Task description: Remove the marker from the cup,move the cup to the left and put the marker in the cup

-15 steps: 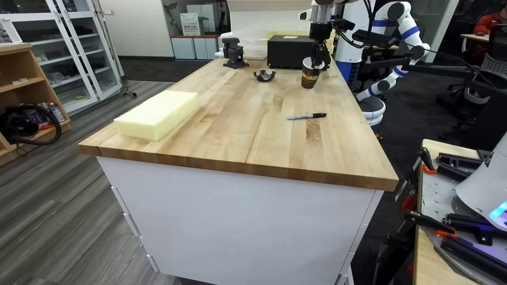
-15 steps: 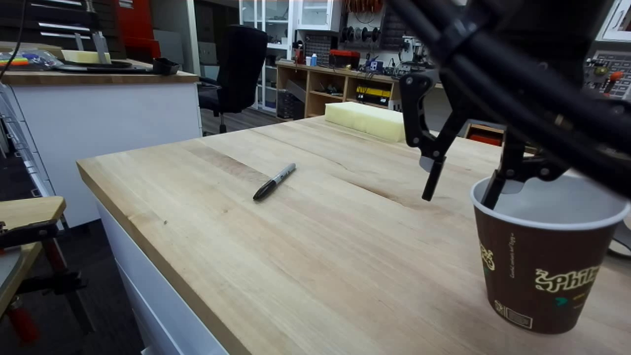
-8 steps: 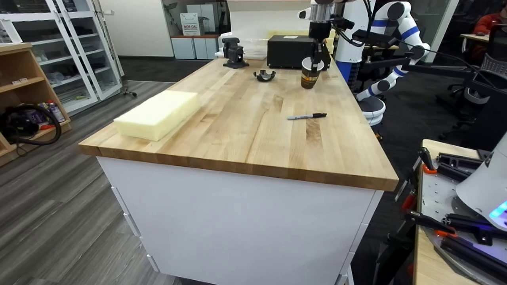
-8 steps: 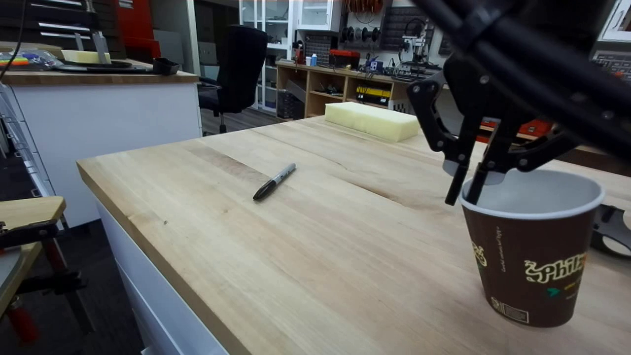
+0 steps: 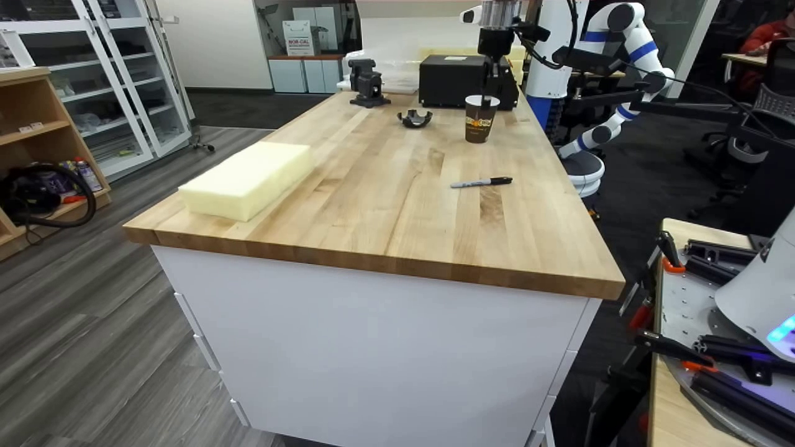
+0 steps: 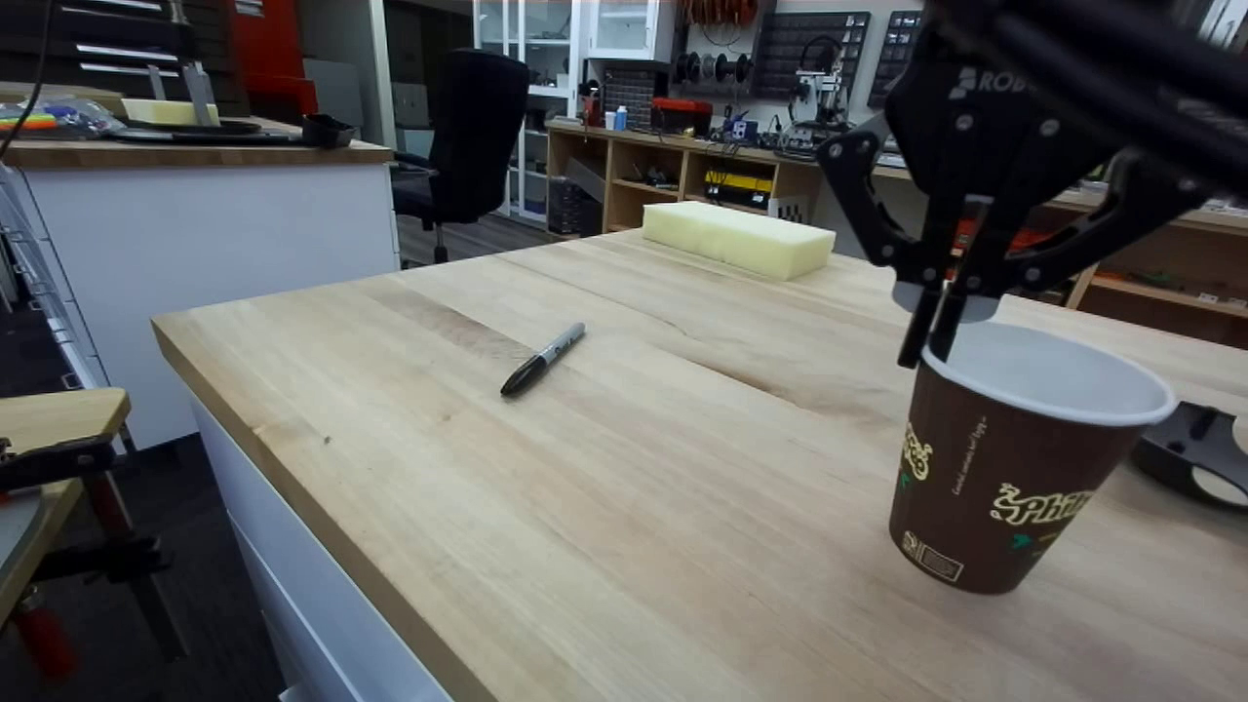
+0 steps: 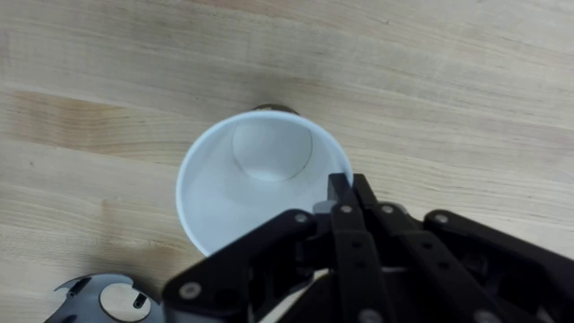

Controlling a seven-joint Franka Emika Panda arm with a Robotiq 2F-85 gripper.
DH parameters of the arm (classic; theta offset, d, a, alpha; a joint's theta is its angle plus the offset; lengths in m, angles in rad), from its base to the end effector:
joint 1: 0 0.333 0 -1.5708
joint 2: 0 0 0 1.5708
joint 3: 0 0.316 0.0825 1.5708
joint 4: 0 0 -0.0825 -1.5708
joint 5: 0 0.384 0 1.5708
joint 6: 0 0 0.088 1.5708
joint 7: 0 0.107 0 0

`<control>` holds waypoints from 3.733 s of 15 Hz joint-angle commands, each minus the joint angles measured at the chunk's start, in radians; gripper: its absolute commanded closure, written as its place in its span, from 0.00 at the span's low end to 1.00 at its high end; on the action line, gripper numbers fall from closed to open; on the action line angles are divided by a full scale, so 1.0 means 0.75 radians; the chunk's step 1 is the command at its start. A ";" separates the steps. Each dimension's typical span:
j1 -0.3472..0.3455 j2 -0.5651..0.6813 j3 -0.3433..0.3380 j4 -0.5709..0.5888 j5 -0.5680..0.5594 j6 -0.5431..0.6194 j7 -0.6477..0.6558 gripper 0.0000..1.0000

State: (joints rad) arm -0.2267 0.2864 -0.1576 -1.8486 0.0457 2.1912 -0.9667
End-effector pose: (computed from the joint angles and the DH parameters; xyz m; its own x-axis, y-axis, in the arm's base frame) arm 0.5876 -0.2294 0.3773 0.8440 0.5355 0.0295 0.5337 -0.8441 0.0527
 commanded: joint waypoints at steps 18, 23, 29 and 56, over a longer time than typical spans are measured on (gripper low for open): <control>0.067 -0.201 0.163 -0.053 0.002 0.007 -0.274 0.99; 0.103 -0.215 0.190 -0.051 0.020 -0.036 -0.414 0.99; 0.159 -0.206 0.225 -0.052 0.017 -0.110 -0.524 0.99; 0.335 -0.064 0.373 -0.024 -0.036 -0.185 -0.568 0.60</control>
State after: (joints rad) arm 0.0185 0.2457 0.1272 -1.8699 0.0398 2.0702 -1.3949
